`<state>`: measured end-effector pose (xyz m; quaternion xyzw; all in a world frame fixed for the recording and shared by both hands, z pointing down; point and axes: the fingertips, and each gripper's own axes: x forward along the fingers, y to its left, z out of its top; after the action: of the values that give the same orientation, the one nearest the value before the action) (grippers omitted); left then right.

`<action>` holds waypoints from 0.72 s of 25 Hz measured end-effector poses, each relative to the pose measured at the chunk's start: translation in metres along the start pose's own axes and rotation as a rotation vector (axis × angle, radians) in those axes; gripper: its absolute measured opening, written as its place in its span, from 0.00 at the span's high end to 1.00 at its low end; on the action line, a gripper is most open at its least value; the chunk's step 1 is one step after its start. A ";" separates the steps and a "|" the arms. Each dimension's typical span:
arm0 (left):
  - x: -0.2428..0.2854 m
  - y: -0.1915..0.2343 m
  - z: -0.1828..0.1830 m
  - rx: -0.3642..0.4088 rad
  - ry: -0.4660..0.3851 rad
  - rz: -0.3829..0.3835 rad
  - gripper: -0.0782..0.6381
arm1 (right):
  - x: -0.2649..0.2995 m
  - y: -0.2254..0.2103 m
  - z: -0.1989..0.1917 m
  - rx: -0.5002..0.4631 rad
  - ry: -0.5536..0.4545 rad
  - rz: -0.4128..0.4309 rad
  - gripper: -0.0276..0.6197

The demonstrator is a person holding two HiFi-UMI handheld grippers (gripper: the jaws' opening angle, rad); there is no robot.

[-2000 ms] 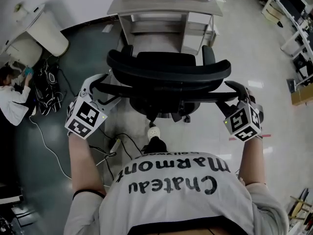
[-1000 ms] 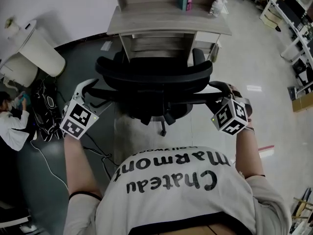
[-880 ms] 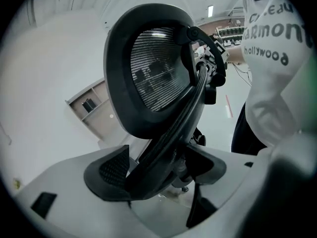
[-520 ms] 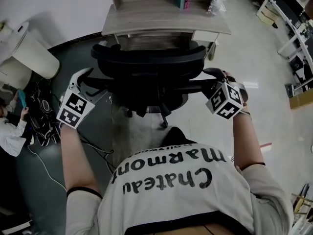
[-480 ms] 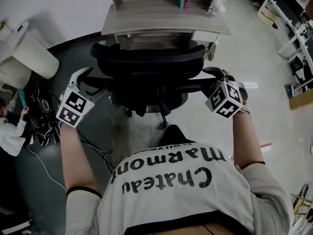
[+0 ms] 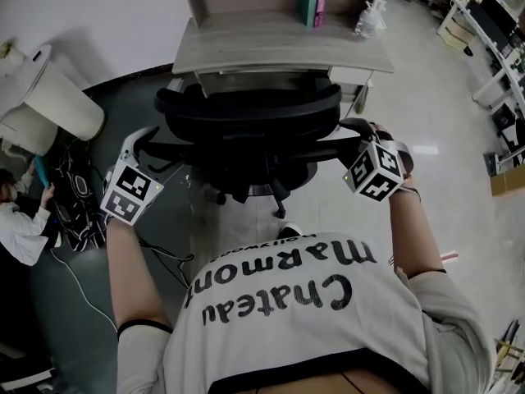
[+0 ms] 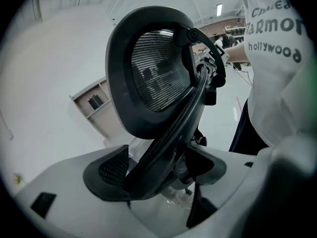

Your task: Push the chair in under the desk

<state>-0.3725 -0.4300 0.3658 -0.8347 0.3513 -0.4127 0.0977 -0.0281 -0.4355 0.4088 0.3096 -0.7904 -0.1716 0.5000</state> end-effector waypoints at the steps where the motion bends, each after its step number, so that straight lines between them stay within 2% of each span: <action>1: 0.002 0.003 0.001 -0.002 0.000 0.006 0.40 | 0.003 -0.005 0.000 -0.004 0.004 -0.006 0.63; 10: 0.020 0.018 0.005 -0.025 0.026 0.020 0.40 | 0.025 -0.033 0.000 -0.007 -0.007 -0.025 0.61; 18: 0.028 0.039 -0.006 -0.017 0.050 -0.012 0.39 | 0.031 -0.027 0.017 0.017 -0.074 -0.004 0.61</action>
<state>-0.3848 -0.4769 0.3692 -0.8269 0.3522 -0.4312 0.0794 -0.0446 -0.4773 0.4064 0.3090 -0.8092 -0.1772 0.4673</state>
